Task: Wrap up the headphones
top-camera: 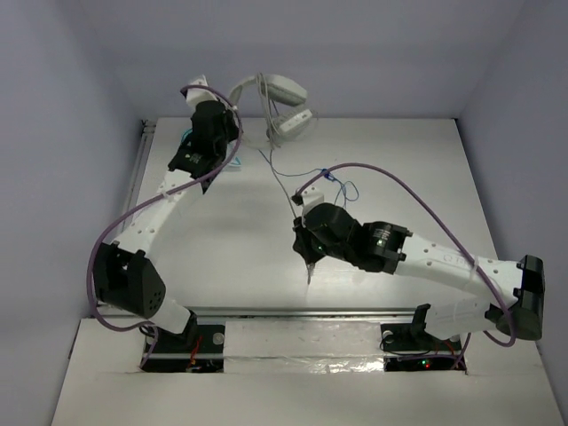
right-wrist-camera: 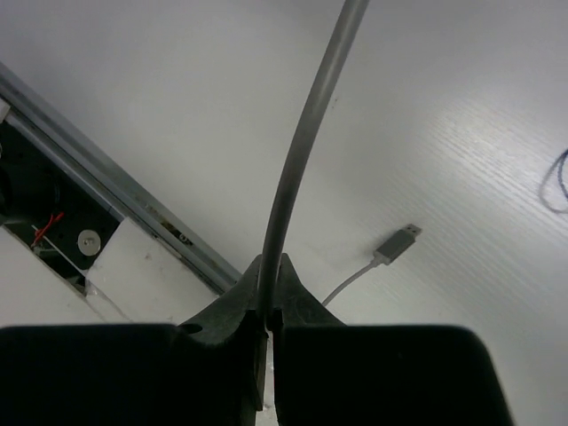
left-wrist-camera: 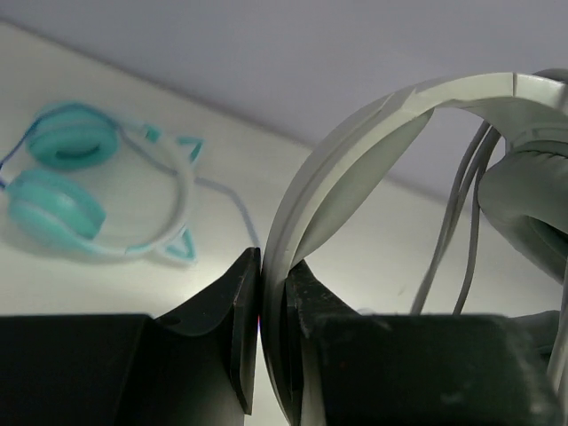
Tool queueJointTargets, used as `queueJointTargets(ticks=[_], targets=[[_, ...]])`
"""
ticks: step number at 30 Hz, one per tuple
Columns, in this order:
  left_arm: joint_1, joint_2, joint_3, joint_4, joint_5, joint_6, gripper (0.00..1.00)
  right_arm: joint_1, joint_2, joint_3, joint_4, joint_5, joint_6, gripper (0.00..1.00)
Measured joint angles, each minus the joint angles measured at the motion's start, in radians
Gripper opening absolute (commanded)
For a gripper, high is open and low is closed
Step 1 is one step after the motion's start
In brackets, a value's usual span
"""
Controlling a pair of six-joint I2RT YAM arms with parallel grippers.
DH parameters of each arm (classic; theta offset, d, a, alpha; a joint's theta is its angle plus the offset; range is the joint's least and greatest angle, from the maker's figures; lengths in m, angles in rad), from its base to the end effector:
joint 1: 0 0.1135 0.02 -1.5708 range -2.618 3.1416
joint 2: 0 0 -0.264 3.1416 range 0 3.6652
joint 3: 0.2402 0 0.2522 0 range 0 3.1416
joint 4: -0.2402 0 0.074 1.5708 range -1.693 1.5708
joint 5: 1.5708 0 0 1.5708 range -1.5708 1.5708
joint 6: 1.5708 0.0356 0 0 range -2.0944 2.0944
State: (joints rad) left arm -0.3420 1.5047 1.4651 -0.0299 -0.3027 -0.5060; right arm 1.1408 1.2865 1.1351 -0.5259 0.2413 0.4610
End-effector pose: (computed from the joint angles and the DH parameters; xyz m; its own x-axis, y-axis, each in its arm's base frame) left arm 0.3403 -0.1099 0.4197 -0.0766 -0.4638 -0.8826 0.0033 0.8851 -0.4654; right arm 0.1252 0.2526 0.3212 -0.5921 -0.2548 -0.7645 -0.6047 0.7675 0.2125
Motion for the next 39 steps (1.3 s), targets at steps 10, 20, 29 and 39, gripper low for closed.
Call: queueJointTargets(ticks=[10,20,29,39], targets=[[-0.286,-0.003,-0.225,-0.122,-0.155,0.221,0.0,0.0,0.0,0.26,-0.207,0.156,-0.1,0.0],[-0.335,-0.164,-0.351,-0.237,-0.117,0.359,0.0,0.0,-0.001,0.268,-0.301,0.349,-0.16,0.0],[-0.338,-0.27,-0.43,-0.272,-0.086,0.393,0.0,-0.046,-0.003,0.269,-0.307,0.465,-0.198,0.0],[-0.358,-0.341,-0.457,-0.265,0.13,0.409,0.0,-0.221,-0.003,0.204,-0.126,0.467,-0.289,0.0]])
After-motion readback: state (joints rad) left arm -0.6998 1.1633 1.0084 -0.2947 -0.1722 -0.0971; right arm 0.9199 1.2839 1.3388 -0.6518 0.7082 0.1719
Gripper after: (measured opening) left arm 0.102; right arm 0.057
